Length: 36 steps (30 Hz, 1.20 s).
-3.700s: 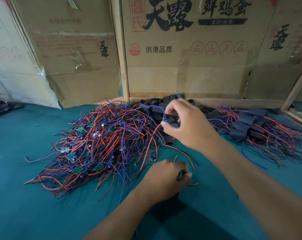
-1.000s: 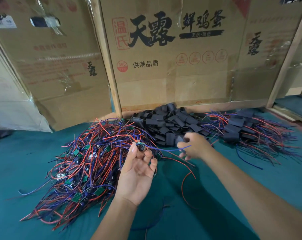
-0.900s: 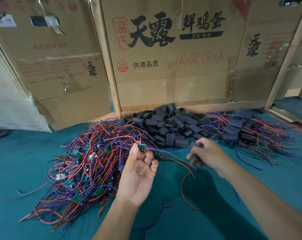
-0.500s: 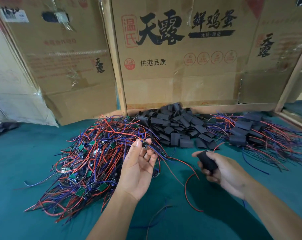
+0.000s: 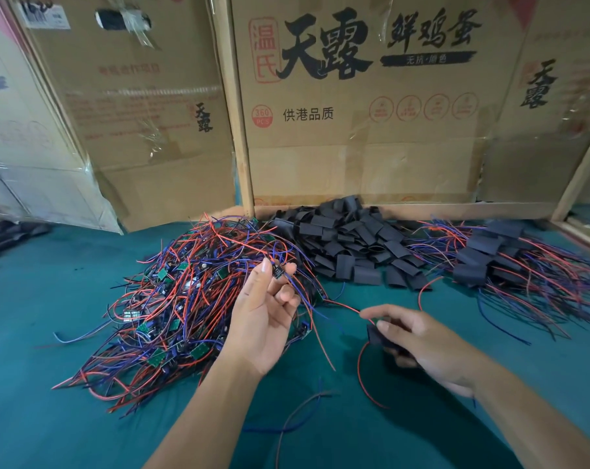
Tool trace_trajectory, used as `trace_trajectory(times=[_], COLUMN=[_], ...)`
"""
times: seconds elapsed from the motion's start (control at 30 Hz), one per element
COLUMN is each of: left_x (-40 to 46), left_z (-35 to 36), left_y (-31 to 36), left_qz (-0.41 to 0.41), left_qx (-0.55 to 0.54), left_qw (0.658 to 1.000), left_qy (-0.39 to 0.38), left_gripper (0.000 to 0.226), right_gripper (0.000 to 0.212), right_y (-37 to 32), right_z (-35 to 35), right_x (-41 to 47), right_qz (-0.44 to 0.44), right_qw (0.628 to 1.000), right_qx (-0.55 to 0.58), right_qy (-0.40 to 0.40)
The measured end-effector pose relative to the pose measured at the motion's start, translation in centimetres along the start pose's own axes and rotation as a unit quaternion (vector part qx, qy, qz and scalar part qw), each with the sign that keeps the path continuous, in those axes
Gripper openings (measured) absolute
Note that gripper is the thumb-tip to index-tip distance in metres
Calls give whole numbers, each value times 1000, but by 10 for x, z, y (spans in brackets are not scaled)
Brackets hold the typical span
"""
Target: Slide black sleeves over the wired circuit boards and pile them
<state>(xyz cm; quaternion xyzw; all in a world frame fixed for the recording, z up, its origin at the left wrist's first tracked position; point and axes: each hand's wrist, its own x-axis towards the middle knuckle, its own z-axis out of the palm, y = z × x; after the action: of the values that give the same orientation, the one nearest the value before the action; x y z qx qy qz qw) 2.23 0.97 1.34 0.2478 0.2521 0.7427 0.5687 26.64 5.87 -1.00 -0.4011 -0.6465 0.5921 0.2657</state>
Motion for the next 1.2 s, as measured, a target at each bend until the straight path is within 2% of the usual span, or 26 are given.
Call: trace_trajectory(times=[0.07, 0.1, 0.17, 0.23, 0.3, 0.43, 0.53, 0.73, 0.93, 1.0, 1.1, 1.2], left_x=[-1, -3, -5, -7, -8, -9, -9, -9, -9, -10, -9, -8], left_z=[2, 3, 8, 10, 11, 10, 8, 10, 12, 12, 13, 13], left_y=[-2, -3, -5, -6, -6, -6, -7, -7, -8, -7, -6, -6], left_qz=[1, 1, 1, 5, 10, 3, 2, 11, 24, 29, 36, 35], left_qx=[19, 30, 48, 64, 79, 117, 121, 124, 148, 157, 165, 165], left_qw=[1000, 1000, 999, 998, 997, 993, 992, 992, 988, 986, 985, 986], left_qy=[-8, -9, -10, -15, -18, -20, -24, -28, -32, -38, -32, -20], left_gripper=[17, 15, 13, 11, 8, 32, 35, 34, 40, 39, 38, 41], right_gripper=[22, 19, 10, 23, 33, 45, 53, 41, 50, 44, 28, 35], right_y=[4, 5, 6, 6, 5, 4, 4, 1, -11, -12, -14, -17], right_z=[1, 1, -3, -5, -4, -2, -1, 0, -8, -6, 2, 10], right_x=[2, 4, 5, 5, 4, 2, 1, -1, -3, -6, -9, -12], right_qz=[-10, -27, -79, -112, -120, -107, -91, -89, -166, -190, -202, -202], right_qw=[998, 991, 953, 909, 883, 857, 838, 839, 894, 908, 923, 940], right_qx=[-60, -126, -288, -400, -454, -503, -535, -535, -403, -355, -310, -265], right_qy=[22, 37, 51, 17, -14, -42, -51, -43, 98, 121, 108, 71])
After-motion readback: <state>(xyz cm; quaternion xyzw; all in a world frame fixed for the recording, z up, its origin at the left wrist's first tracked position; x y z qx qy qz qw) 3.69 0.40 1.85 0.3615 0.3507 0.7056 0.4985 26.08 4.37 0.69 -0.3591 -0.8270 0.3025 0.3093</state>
